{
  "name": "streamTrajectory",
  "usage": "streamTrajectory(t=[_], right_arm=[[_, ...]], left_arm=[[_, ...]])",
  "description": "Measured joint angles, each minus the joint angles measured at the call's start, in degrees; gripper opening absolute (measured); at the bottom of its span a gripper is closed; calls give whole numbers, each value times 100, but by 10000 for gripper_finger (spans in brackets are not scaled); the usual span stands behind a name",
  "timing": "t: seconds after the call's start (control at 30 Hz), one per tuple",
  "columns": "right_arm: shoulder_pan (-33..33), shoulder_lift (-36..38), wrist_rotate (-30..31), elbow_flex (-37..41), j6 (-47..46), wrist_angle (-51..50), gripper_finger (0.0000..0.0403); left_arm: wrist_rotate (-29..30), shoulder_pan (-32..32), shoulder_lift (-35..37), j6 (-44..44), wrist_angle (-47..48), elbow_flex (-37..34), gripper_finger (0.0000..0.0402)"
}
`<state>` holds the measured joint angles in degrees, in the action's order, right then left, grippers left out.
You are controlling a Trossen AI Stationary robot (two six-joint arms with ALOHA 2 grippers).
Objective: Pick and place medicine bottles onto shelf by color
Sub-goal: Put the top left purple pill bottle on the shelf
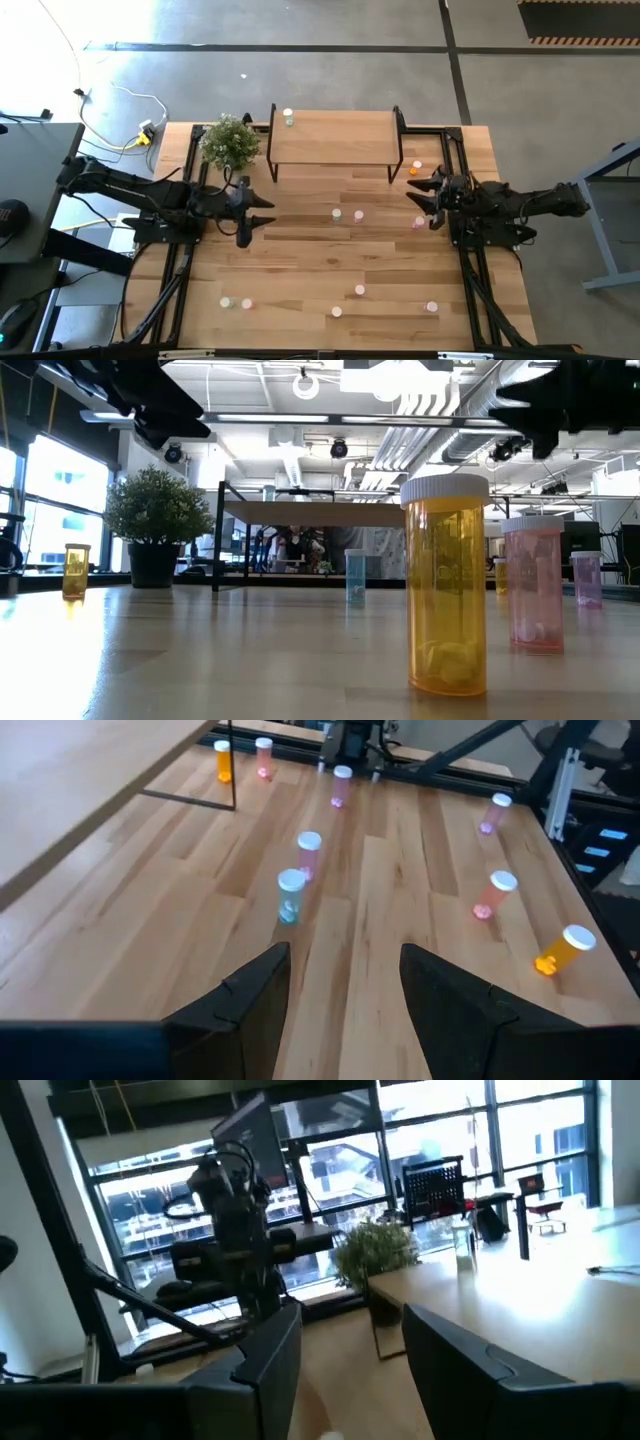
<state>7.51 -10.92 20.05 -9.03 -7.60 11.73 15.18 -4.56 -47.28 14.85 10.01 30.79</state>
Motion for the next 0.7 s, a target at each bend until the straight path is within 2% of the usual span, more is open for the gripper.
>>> streamTrajectory(t=[0.13, 0.37, 0.47, 0.7], right_arm=[[2, -368, -98, -586, 137, -469, 174], [2, -1493, -234, -1466, -479, -1743, 209], [2, -2098, -305, -1555, -878, -2018, 210], [2, -3391, -121, -1403, -1042, -2024, 200]], left_arm=[[50, -51, 69, -43, 16, 0, 182], [50, -54, 174, -43, 27, 0, 182], [50, -52, 174, -44, 23, 0, 182], [50, -52, 174, -42, 23, 0, 182]])
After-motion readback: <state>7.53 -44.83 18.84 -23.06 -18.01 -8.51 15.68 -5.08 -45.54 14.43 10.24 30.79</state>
